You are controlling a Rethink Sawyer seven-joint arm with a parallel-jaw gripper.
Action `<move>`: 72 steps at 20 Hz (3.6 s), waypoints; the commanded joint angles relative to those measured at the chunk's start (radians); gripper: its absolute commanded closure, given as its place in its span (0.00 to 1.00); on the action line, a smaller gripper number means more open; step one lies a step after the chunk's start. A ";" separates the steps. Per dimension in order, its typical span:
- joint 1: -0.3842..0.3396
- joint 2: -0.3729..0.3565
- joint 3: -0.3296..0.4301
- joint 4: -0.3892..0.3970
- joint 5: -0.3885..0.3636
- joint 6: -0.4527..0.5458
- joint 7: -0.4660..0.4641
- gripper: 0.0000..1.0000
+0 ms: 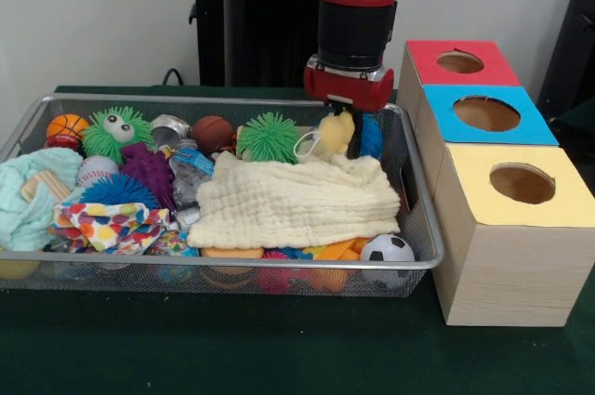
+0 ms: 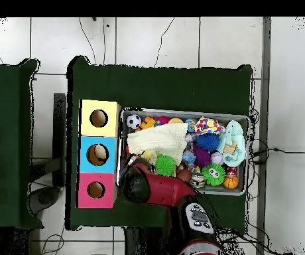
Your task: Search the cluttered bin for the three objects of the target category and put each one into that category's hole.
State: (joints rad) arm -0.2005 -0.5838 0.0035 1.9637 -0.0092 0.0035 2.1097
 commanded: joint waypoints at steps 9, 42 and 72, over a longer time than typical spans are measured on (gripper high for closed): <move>-0.173 -0.076 0.259 0.007 0.014 0.228 0.042 1.00; -0.116 -0.254 0.289 0.115 0.254 0.587 0.184 1.00; 0.008 -0.032 0.044 -0.008 -0.070 -0.088 0.087 1.00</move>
State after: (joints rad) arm -0.2363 -0.6932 0.1391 2.0242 0.0171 0.1281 2.1097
